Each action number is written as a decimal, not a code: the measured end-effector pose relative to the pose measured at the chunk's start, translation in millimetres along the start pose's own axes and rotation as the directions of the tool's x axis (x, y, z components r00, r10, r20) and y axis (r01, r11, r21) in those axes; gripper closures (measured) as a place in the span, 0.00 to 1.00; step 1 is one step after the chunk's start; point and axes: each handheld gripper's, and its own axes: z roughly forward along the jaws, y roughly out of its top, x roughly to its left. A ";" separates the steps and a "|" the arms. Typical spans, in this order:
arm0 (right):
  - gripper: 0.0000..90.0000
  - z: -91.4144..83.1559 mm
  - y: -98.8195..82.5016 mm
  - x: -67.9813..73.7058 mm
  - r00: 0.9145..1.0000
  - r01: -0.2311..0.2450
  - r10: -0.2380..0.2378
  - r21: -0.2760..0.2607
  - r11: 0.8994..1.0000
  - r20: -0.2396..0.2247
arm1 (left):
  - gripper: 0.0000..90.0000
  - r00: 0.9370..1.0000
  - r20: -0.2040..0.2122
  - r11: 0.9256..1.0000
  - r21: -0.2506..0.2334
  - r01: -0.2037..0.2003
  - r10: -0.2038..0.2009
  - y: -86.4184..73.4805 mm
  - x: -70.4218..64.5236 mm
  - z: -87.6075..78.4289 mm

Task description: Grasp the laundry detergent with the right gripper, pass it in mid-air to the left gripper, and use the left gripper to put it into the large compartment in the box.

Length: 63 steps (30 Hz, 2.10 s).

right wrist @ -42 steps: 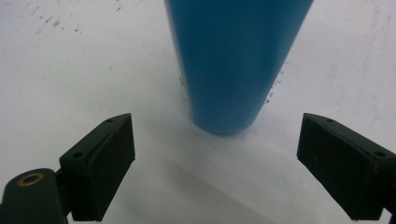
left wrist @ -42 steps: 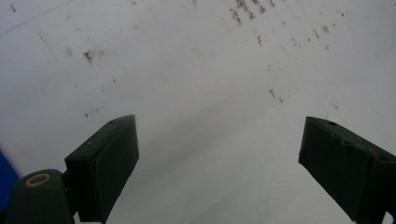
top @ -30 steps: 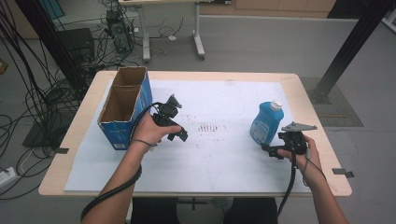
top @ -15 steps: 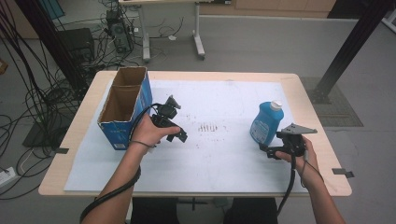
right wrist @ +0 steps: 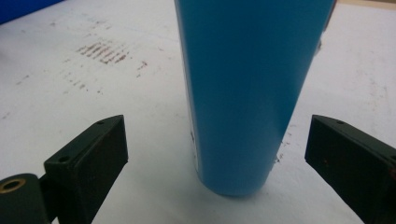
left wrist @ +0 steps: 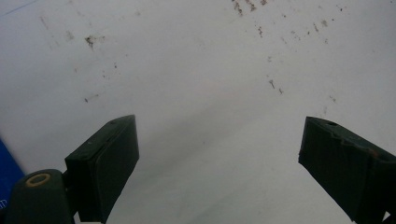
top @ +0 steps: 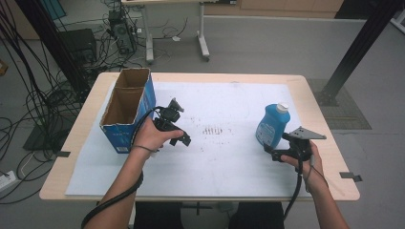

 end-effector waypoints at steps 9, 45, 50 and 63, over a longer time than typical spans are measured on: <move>0.05 1.3 1.3 0.5 1.000 0.006 -0.006 -0.051 0.999 0.010 | 0.14 1.000 -0.005 1.000 -0.007 -0.001 0.001 -0.1 1.3 -4.7; 0.05 19.8 14.5 -5.0 0.999 -0.008 0.013 -0.150 0.989 0.031 | 0.14 1.000 0.006 1.000 -0.013 -0.014 0.014 2.4 -3.1 -4.2; 0.05 24.1 15.6 -4.6 0.999 -0.015 0.021 -0.159 0.987 0.034 | 0.14 1.000 0.007 1.000 -0.012 -0.016 0.016 1.9 -2.9 -4.9; 0.05 23.0 15.8 -3.4 0.999 -0.018 0.024 -0.170 0.985 0.035 | 0.12 0.999 0.010 0.999 -0.012 -0.031 0.031 2.8 -5.8 -4.8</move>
